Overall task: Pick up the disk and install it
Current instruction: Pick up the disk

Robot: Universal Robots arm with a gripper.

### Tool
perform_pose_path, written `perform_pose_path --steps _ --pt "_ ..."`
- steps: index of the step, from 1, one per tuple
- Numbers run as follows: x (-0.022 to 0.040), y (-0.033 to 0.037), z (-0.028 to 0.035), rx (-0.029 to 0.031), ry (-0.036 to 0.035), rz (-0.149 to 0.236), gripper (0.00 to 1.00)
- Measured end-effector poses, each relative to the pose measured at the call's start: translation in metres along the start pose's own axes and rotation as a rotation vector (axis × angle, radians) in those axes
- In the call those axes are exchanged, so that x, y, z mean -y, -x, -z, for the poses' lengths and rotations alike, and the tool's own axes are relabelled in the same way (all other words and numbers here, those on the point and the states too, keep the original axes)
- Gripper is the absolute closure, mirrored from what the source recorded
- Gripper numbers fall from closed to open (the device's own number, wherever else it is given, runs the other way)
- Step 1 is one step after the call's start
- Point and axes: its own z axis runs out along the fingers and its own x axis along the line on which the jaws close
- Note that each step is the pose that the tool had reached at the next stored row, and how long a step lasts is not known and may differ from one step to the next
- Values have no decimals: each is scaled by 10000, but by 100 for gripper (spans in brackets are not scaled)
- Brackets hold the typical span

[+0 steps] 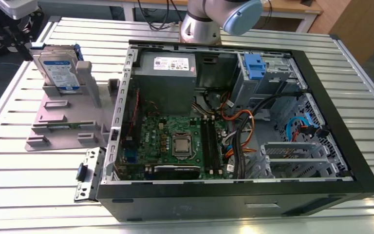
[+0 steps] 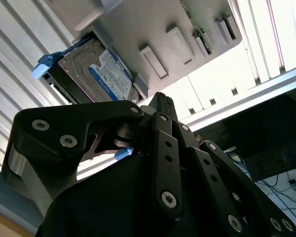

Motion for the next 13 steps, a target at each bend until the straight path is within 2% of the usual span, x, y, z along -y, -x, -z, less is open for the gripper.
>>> perform_pose_path --steps 13 --pt "0 0 0 -20 4 462 90"
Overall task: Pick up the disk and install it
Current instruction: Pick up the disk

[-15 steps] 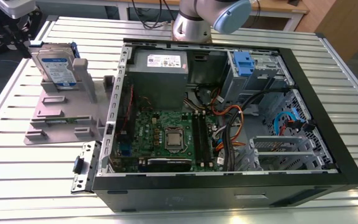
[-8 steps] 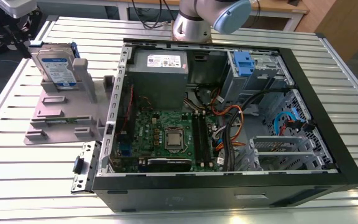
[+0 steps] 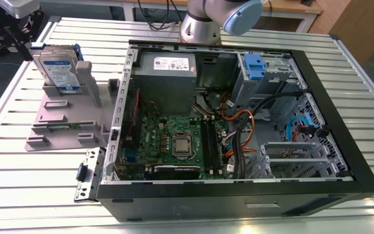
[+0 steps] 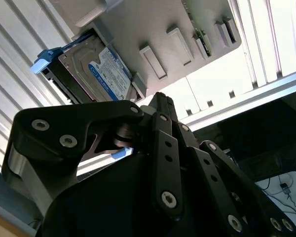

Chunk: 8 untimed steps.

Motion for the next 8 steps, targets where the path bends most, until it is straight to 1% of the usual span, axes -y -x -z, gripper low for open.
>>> perform_pose_path --steps 8 --pt "0 0 0 -14 1 293 90"
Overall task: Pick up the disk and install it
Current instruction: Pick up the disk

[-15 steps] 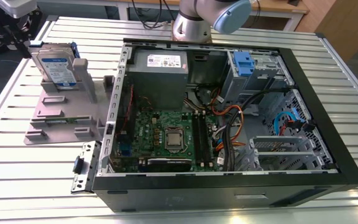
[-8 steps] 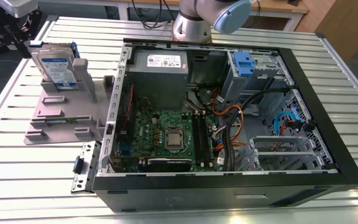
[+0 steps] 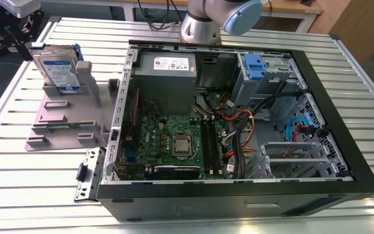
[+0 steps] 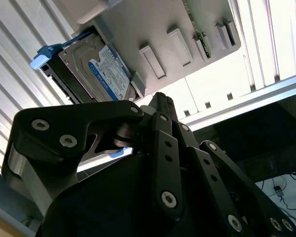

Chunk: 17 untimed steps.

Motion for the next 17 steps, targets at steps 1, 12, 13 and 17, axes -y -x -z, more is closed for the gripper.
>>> perform_pose_path --steps 1,12,13,17 --pt "0 0 0 -1 0 38 90" --pt "0 0 0 -21 3 478 90" --pt "0 0 0 -22 4 513 90" --pt "0 0 0 -29 5 656 90"
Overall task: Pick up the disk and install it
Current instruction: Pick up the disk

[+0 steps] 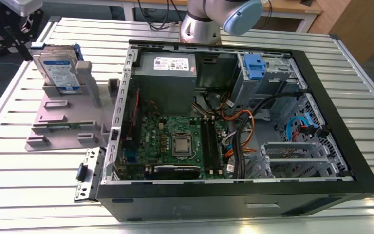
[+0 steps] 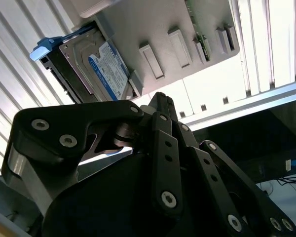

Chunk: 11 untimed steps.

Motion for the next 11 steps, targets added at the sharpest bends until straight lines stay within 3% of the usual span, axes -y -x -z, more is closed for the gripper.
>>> perform_pose_path --steps 11 --pt "0 0 -1 -16 3 392 90"
